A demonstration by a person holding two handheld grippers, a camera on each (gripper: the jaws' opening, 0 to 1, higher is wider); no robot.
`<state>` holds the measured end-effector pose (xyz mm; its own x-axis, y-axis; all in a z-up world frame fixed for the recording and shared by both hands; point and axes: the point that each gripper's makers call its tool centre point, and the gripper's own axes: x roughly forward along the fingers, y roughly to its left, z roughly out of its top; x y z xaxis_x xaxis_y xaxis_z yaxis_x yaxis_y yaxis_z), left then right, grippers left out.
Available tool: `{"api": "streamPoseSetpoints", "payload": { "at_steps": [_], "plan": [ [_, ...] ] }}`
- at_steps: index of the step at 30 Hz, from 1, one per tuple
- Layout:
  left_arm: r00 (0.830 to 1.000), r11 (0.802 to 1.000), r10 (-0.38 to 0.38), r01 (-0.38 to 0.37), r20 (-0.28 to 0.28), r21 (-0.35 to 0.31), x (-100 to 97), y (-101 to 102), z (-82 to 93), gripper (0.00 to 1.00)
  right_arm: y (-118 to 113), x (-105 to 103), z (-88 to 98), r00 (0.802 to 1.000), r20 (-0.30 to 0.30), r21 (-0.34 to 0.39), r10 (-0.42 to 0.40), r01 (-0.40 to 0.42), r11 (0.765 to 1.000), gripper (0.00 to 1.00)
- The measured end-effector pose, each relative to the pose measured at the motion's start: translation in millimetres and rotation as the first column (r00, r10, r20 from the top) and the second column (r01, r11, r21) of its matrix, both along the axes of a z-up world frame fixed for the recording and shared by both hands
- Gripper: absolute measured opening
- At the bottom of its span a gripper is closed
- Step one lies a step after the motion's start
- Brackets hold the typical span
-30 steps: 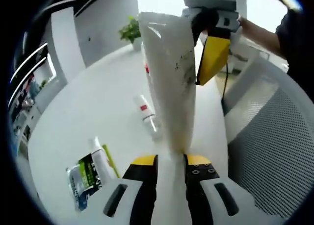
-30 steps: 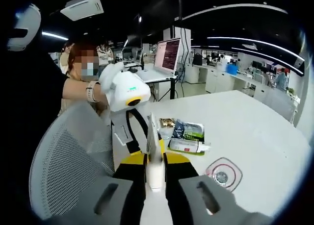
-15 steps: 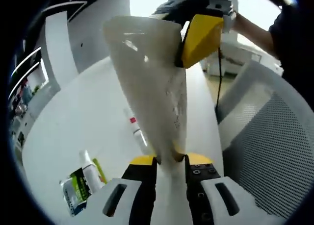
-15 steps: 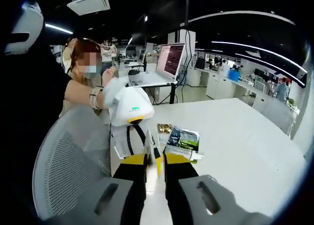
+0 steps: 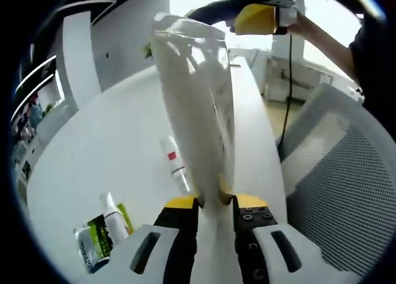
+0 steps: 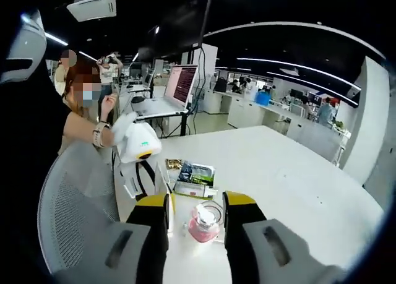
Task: Arrange the skincare products in the storage area until every visible bottle or jar stands upright without overlapping.
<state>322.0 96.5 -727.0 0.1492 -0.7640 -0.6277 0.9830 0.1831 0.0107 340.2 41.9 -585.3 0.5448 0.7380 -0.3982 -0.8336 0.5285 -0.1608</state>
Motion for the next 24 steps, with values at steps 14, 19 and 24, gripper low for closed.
{"api": "streamPoseSetpoints", "payload": {
  "at_steps": [14, 19, 24],
  "plan": [
    [1.0, 1.0, 0.014, -0.014, 0.009, -0.012, 9.8, -12, 0.1, 0.17, -22, -1, -44.1, 0.989, -0.098, -0.016, -0.114, 0.113, 0.994, 0.53],
    [1.0, 1.0, 0.013, -0.013, 0.011, -0.013, 13.2, -15, 0.2, 0.17, -30, -4, -73.9, 0.972, -0.17, -0.032, -0.159, 0.156, 0.987, 0.52],
    [1.0, 1.0, 0.014, -0.014, 0.012, -0.016, 16.2, -16, 0.5, 0.17, -30, -9, -93.7, 0.964, -0.202, -0.073, -0.175, 0.164, 0.984, 0.52]
  ]
}}
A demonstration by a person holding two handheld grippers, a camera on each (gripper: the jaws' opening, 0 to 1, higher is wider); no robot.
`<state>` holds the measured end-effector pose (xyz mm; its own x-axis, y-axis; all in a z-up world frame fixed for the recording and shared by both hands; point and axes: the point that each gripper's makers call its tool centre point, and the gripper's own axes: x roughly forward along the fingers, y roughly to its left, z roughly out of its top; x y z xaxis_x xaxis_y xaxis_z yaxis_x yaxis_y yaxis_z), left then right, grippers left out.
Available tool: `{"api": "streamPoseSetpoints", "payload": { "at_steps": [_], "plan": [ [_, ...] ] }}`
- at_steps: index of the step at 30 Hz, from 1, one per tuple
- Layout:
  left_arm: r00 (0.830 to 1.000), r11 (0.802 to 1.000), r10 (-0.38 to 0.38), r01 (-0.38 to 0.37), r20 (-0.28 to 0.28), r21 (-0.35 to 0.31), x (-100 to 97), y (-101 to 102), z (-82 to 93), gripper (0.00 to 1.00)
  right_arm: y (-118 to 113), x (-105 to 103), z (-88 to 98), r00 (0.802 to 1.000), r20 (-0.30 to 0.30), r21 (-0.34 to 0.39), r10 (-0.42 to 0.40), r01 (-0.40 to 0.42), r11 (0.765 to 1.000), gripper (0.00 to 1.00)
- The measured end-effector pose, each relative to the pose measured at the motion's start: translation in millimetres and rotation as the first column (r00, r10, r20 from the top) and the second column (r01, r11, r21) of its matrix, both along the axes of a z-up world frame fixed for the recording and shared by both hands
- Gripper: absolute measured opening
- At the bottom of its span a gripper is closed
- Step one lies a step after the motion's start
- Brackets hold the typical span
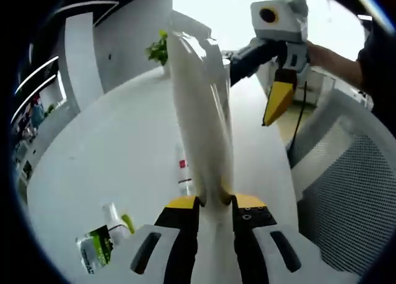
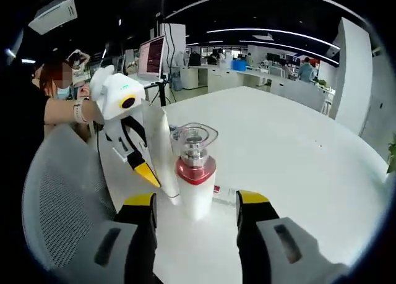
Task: Arrange the skincare products in the storage area until every visible bottle or jar stands upright without overlapping.
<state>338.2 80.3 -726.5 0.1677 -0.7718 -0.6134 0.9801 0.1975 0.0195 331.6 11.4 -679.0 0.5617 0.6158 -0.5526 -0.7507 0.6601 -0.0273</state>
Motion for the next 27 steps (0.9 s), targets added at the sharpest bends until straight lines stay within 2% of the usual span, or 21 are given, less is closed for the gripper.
{"api": "streamPoseSetpoints", "payload": {
  "at_steps": [7, 27],
  "plan": [
    [1.0, 1.0, -0.002, 0.002, 0.001, -0.006, 3.4, -2, 0.4, 0.17, 2, -4, -6.7, 1.0, -0.025, 0.001, -0.001, 0.001, 1.0, 0.5],
    [1.0, 1.0, 0.021, -0.021, 0.004, -0.01, 8.2, -4, 0.4, 0.17, 4, -2, -12.6, 0.999, -0.04, -0.019, 0.0, 0.0, 1.0, 0.49]
  ]
}}
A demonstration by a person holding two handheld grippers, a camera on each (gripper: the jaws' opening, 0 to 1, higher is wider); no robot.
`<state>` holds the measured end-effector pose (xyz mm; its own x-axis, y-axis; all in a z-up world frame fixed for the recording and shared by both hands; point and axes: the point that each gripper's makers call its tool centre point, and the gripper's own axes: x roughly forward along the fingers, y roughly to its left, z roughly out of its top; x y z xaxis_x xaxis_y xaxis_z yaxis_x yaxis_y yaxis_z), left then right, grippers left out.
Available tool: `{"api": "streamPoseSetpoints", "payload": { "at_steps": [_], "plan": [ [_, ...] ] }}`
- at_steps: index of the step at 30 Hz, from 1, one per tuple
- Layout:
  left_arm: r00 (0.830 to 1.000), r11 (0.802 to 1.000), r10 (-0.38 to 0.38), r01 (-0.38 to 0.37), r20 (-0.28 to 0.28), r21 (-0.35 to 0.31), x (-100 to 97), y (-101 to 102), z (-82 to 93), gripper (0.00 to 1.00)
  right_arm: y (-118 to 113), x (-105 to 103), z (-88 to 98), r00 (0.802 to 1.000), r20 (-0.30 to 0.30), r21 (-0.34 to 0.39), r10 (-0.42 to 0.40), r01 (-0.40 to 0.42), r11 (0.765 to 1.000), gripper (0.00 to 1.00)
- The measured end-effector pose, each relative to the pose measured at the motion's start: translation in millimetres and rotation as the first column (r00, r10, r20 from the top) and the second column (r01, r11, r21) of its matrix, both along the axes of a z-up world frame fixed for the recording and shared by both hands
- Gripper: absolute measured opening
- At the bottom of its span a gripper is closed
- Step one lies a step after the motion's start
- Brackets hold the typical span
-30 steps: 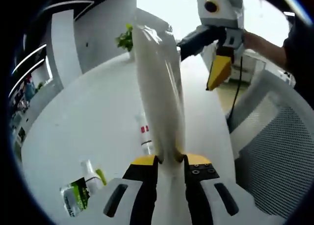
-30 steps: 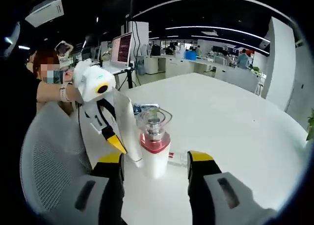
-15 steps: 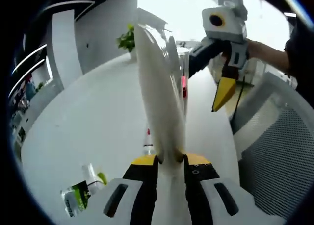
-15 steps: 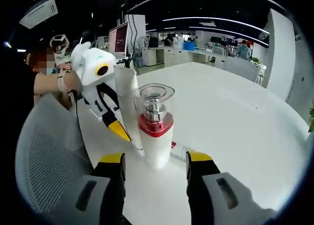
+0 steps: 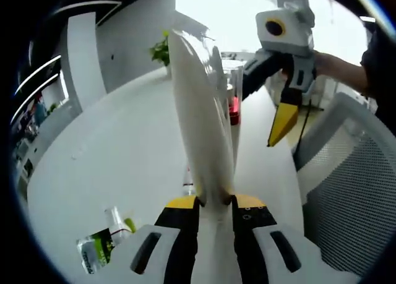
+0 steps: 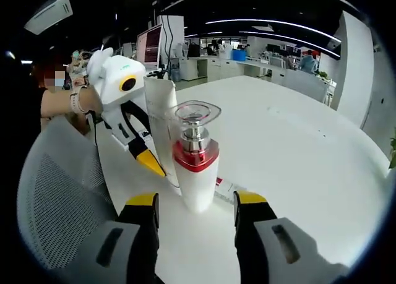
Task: Arrange the skincare products in the storage area until every visible bottle or jar stands upright without overlapping.
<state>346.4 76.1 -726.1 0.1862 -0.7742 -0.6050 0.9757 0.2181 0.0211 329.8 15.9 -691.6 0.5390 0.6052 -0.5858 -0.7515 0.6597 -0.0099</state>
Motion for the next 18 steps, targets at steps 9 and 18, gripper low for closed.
{"api": "streamPoseSetpoints", "payload": {
  "at_steps": [9, 18],
  "plan": [
    [1.0, 1.0, 0.009, -0.009, -0.009, -0.001, 0.0, -0.1, -0.4, 0.17, -1.5, -1.0, -2.1, 1.0, -0.006, -0.001, 0.001, -0.001, 1.0, 0.49],
    [1.0, 1.0, 0.017, -0.017, -0.009, 0.0, -0.3, -0.8, -0.4, 0.17, -2.8, -1.8, -3.0, 1.0, -0.008, -0.001, 0.0, 0.0, 1.0, 0.49]
  ]
}}
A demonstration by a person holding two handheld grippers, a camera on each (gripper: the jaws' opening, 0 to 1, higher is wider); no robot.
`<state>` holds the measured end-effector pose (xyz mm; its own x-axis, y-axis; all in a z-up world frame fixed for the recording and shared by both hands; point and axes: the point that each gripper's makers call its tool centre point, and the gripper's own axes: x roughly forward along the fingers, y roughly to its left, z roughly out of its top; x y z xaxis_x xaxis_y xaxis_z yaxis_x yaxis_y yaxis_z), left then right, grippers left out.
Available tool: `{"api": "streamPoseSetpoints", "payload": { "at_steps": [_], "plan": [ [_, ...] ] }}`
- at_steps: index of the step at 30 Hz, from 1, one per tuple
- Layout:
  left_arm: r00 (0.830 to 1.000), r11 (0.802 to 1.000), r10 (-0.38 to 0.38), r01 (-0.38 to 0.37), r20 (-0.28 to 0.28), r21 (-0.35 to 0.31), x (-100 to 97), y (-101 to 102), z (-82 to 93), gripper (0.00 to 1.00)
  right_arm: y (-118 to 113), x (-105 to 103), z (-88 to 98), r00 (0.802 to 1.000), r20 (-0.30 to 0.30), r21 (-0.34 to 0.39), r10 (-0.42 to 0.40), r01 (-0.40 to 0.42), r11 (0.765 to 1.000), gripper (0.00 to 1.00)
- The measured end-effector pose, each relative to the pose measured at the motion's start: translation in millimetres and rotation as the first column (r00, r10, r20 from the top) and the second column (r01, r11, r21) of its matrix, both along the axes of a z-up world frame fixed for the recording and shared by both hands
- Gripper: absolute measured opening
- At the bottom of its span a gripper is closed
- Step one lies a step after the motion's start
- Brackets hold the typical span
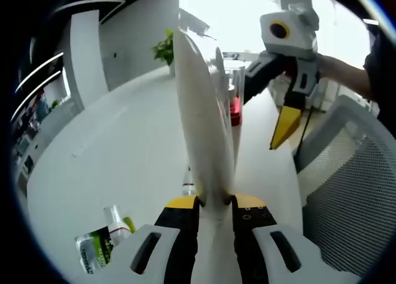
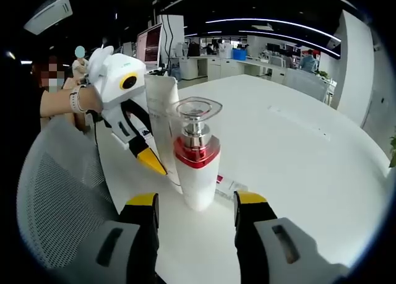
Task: Arrange the skincare products in the storage area until every visible bottle or jar stands upright without overlapping.
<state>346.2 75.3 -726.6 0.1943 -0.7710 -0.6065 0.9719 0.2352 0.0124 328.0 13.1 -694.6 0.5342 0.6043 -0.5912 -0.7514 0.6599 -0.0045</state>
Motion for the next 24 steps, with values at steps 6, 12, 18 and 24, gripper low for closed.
{"api": "streamPoseSetpoints", "payload": {
  "at_steps": [6, 12, 18, 24],
  "plan": [
    [1.0, 1.0, -0.01, 0.01, 0.001, 0.005, -0.2, -0.3, -0.1, 0.17, 0.4, -0.6, -0.3, 1.0, -0.003, 0.004, -0.002, 0.002, 1.0, 0.5],
    [1.0, 1.0, -0.016, 0.016, 0.009, 0.012, -0.2, -0.5, -0.7, 0.18, 0.1, -1.9, 0.7, 1.0, -0.002, 0.003, -0.003, 0.003, 1.0, 0.52],
    [1.0, 1.0, 0.006, -0.006, 0.014, 0.006, 2.3, 0.4, 1.3, 0.25, 1.4, -4.0, 1.5, 1.0, -0.005, -0.001, 0.002, -0.002, 1.0, 0.55],
    [1.0, 0.999, 0.025, -0.026, 0.014, 0.019, 1.0, 7.1, 3.5, 0.33, 4.2, -4.3, 3.5, 1.0, -0.003, 0.004, 0.003, -0.003, 1.0, 0.58]
  ]
}}
